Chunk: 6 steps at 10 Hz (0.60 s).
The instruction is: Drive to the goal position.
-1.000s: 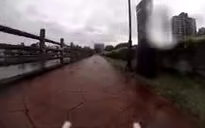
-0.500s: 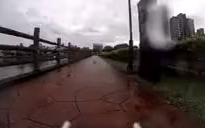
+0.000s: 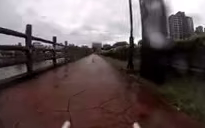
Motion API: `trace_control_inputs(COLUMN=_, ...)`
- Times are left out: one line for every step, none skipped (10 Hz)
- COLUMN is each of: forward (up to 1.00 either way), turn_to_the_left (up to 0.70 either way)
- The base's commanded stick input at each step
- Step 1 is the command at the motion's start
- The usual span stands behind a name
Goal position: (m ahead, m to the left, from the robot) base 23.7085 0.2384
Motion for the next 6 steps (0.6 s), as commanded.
trace_control_inputs(forward=0.50, turn_to_the_left=0.00)
trace_control_inputs(forward=0.50, turn_to_the_left=0.00)
trace_control_inputs(forward=0.50, turn_to_the_left=0.00)
trace_control_inputs(forward=0.50, turn_to_the_left=0.00)
trace_control_inputs(forward=0.50, turn_to_the_left=0.00)
trace_control_inputs(forward=0.50, turn_to_the_left=0.03)
